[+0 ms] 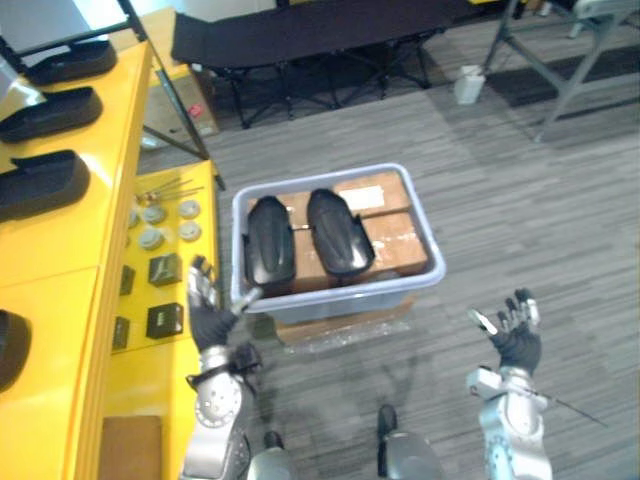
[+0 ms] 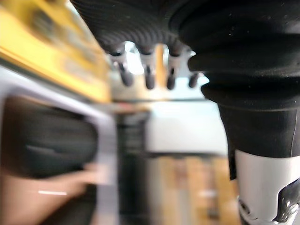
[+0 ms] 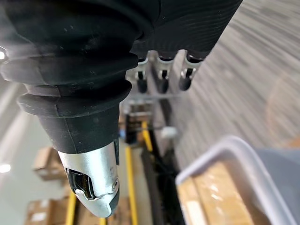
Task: Walk over and take plastic housings, then place them on the shelf
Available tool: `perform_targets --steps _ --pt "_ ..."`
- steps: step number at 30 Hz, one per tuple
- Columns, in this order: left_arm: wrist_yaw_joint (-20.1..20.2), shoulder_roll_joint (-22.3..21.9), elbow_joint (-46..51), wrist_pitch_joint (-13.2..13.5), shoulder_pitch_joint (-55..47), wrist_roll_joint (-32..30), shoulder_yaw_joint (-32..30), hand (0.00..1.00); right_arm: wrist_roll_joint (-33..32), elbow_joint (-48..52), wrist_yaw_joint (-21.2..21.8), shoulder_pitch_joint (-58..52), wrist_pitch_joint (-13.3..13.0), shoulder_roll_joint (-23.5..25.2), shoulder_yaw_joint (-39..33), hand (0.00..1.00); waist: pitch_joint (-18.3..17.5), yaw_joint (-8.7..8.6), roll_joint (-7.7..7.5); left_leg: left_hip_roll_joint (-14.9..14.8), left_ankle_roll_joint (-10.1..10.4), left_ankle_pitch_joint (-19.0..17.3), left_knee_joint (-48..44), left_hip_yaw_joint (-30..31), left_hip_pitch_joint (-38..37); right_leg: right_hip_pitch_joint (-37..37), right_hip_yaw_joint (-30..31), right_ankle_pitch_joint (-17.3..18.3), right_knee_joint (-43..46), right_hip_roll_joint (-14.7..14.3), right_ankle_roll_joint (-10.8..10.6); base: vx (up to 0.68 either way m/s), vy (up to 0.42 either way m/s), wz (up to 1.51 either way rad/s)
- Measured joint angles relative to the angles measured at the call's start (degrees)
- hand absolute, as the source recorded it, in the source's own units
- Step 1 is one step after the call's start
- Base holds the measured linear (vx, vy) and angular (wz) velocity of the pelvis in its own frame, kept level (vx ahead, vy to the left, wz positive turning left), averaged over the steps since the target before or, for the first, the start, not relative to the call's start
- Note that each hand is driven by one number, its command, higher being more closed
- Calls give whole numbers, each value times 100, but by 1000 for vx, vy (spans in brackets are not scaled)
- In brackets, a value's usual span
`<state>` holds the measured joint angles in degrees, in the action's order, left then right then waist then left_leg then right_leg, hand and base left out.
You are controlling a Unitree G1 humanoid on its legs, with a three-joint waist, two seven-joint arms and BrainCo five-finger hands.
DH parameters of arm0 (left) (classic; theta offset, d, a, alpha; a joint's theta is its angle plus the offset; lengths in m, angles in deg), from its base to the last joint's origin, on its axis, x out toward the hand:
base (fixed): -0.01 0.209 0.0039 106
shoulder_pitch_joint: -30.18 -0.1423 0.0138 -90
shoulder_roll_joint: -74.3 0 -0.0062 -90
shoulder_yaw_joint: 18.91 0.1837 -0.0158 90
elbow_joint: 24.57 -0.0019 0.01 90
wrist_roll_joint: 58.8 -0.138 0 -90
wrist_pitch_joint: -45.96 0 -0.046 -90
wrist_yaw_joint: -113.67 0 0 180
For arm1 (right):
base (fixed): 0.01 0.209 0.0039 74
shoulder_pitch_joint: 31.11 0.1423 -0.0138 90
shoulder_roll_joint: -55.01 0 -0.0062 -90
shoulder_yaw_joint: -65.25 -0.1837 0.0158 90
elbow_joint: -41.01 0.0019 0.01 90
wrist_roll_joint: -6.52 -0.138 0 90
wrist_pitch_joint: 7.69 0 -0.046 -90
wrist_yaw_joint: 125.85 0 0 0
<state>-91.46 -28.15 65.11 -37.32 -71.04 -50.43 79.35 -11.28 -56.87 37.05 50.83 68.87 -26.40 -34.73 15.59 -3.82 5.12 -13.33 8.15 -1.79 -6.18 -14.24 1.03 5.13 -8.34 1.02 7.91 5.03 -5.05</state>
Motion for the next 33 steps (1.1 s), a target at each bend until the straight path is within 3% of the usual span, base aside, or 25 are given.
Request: perform_targets --steps 1,4,5,10,12,16,19,23,27,29,33 --pt "119 14 -309 -172 7 -94 59 0 -37 -238 -73 160 0 -73 -98 0 51 -4 -41 77 -17 15 13 50 0 -78 -65 -33 -79 76 -50 9 79 25" --pt "254 129 -526 -311 -30 -472 200 0 -253 -731 -165 644 9 -367 -256 0 124 22 -126 216 -17 15 76 127 24 -126 -91 -125 -236 197 -143 -22 121 14" --pt "418 277 -652 -508 -28 -499 227 0 -482 -1136 -178 1167 85 -681 -360 0 189 123 -136 329 -18 14 70 120 103 -124 -70 -295 -446 296 -209 -50 107 -3" --pt "524 550 -1171 -783 99 -475 313 0 -700 -2180 -81 2387 261 -1394 -408 0 551 231 -43 526 -122 -56 -86 117 263 -95 -6 -520 -647 488 -310 -75 77 -3" --pt "468 547 -1319 -676 107 -363 320 0 -963 -2613 227 2772 326 -1814 -463 0 709 292 35 557 -181 -116 -289 147 449 -6 -10 -558 -632 542 -333 -101 63 9" --pt "280 536 -1628 -46 188 -106 321 0 -1090 -3667 543 3999 356 -2865 -443 0 1016 341 283 594 -278 -278 -870 350 1016 327 -80 -567 -359 629 -346 -104 49 15" --pt "405 490 -2167 177 418 64 498 0 -1227 -4414 611 4983 474 -3576 -105 0 1111 499 446 599 -312 -351 -1232 451 1485 757 -69 -545 -56 685 -346 -123 43 5" --pt "563 392 -2791 318 467 307 1065 0 -1149 -4881 552 5928 652 -4175 468 0 1244 701 649 670 -345 -406 -1568 562 1998 1362 -73 -367 443 822 -343 -143 26 9" --pt "596 236 -3032 388 467 586 1116 0 -913 -4898 290 6370 747 -4253 724 0 1254 882 753 770 -293 -434 -1640 698 2335 1781 -94 -279 683 914 -295 -74 18 3" --pt "662 227 -3134 540 471 753 1119 0 -708 -4894 205 6583 766 -4299 921 0 1245 944 766 825 -333 -395 -1694 815 2526 2034 -115 -216 904 963 -271 13 -4 7" --pt "760 209 -3210 598 576 934 1117 0 -422 -4764 201 6840 827 -4557 1150 0 1234 1124 782 899 -322 -415 -1845 982 2697 2378 -204 -91 1400 1078 -255 41 -12 -4"
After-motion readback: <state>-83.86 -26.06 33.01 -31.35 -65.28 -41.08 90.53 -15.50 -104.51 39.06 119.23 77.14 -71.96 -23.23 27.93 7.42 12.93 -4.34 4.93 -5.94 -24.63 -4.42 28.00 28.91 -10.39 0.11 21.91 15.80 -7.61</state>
